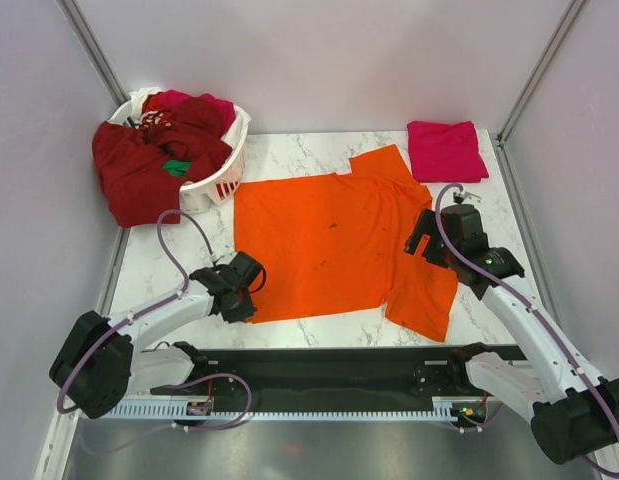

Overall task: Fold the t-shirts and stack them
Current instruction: Flatten the tshirt out

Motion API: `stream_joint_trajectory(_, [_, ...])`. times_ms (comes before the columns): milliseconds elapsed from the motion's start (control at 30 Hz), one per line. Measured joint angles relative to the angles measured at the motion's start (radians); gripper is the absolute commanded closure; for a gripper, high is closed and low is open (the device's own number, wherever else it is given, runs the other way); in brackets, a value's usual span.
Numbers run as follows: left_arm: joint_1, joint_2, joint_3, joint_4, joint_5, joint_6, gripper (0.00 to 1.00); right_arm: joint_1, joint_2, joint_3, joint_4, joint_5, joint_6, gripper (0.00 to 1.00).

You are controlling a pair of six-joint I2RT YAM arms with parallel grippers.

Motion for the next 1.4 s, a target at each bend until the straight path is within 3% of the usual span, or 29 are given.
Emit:
stream_joint_trajectory(100, [0.0, 0.006, 0.002, 0.019, -0.002, 0.0, 0.98, 0.0, -0.003, 0.008, -0.019, 0.042, 0.007, 0.02])
stream_joint_trajectory(333, [0.019, -0.059, -0.02, 0.038, -0.011, -0.001, 0.98, 0.0, 0.014, 0.005, -0.123, 0.137, 0.061, 0.02])
stream_joint_trajectory(633, [0.164, -0.377, -0.022, -0.044, -0.042, -0.041, 0.98, 0.0, 0.093, -0.127, -0.205, 0.051, 0.14, 0.02])
stream_joint_trajectory(900, [0.172, -0.392, -0.018, -0.094, -0.068, -0.072, 0.98, 0.0, 0.148, -0.161, -0.232, -0.033, 0.19, 0.02])
stream_joint_trajectory(1100, [0.172, -0.372, -0.018, -0.098, -0.068, -0.077, 0.98, 0.0, 0.147, -0.223, -0.267, -0.086, 0.197, 0.08])
stream_joint_trajectory(1233, [0.172, -0.369, -0.018, -0.098, -0.068, -0.079, 0.98, 0.0, 0.158, -0.269, -0.263, -0.128, 0.195, 0.26])
stream_joint_trajectory(1267, [0.172, -0.367, -0.018, -0.098, -0.068, -0.079, 0.98, 0.0, 0.163, -0.282, -0.259, -0.137, 0.195, 0.42])
stream_joint_trajectory(1333, [0.172, -0.364, -0.019, -0.097, -0.068, -0.079, 0.98, 0.0, 0.169, -0.302, -0.246, -0.153, 0.193, 0.59])
stream_joint_trajectory(1367, [0.172, -0.362, -0.019, -0.096, -0.068, -0.079, 0.98, 0.0, 0.172, -0.309, -0.241, -0.159, 0.199, 0.74])
stream_joint_trajectory(1400, [0.172, -0.36, -0.019, -0.095, -0.068, -0.079, 0.98, 0.0, 0.172, -0.312, -0.241, -0.165, 0.191, 0.82])
